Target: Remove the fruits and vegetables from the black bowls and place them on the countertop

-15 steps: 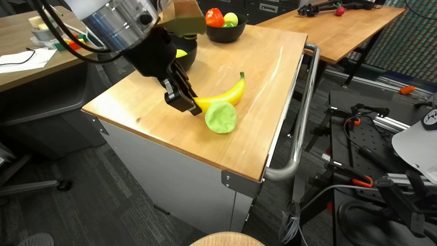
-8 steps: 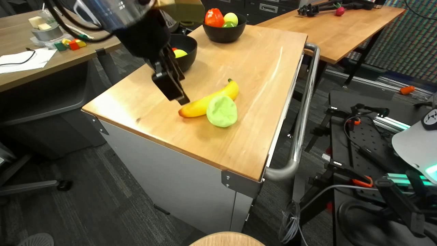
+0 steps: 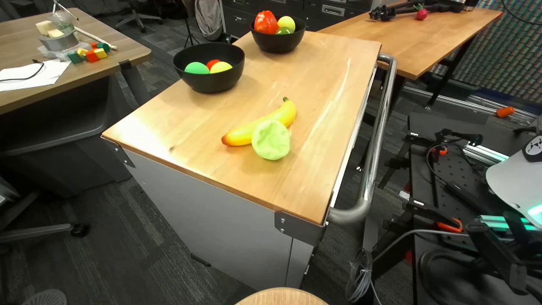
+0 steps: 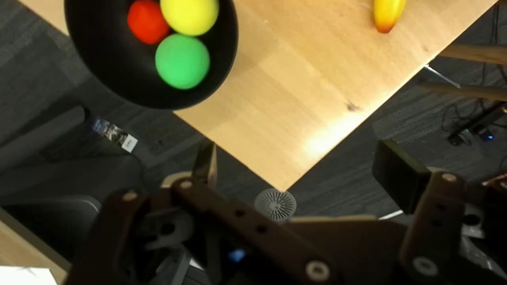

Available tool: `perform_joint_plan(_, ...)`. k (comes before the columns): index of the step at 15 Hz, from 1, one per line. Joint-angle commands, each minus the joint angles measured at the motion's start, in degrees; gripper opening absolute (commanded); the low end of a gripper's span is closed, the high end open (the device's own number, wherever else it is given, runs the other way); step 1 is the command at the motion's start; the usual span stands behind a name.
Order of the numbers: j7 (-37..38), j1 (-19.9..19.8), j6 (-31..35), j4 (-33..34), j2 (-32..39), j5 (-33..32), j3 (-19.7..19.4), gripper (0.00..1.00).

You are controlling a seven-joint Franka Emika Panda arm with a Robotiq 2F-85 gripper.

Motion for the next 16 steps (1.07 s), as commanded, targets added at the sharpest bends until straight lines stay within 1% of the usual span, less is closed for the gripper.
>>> perform_joint_plan(1, -2.4, -0.7, -0.1, 2.1, 0.9, -1.8, -0.5, 1.0)
perform_joint_plan(2, -3.9, -0.9, -0.1, 3.9, 2.3, -4.2, -1.5, 1.0)
perform_joint_plan(3, -4.8, -1.2, -0.1, 5.2, 3.9, -5.3, -2.2, 1.0)
perform_joint_plan(6, -5.3, -1.0, 0.0, 7.3, 6.7, -5.9, -2.4, 1.0)
perform_joint_plan(7, -1.9, 0.6, 6.2, 7.4, 7.4, -10.7, -4.3, 1.0)
perform_joint_plan(8, -1.0, 0.4, 8.6, 7.9, 7.9, -11.5, -4.4, 1.0)
perform_joint_plan(11, 6.3, -0.5, 16.0, 5.7, 7.5, -12.9, -6.1, 1.0)
perform_joint_plan(13, 11.8, -1.3, 18.2, 3.3, 6.5, -11.4, -7.3, 1.0)
perform_joint_plan(16, 19.2, -3.2, 19.9, -2.4, 3.5, -9.6, -8.6, 1.0)
